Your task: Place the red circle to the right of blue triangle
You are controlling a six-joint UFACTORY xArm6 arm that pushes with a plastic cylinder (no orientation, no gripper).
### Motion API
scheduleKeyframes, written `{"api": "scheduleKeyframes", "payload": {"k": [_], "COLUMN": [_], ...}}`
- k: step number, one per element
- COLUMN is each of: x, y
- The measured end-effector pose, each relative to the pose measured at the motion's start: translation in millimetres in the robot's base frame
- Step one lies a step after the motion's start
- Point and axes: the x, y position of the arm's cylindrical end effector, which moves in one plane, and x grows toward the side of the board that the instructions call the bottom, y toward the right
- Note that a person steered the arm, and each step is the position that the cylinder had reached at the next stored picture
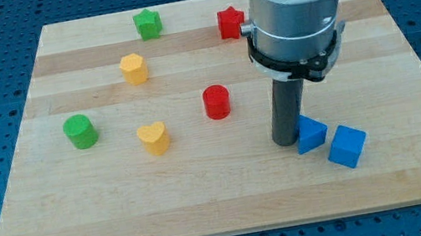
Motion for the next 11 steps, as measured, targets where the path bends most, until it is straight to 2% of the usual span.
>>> {"api": "scheduleKeyframes", "payload": {"k": [1,2,3,5,6,7,9,11], "x": [-17.1,-22.5,-59.9,-71.6,-91.8,-105.5,-96.1,-94.0], "y": [-50.6,-129.2,-145.7,-13.0,-27.6,-11.1,20.1,23.7]}}
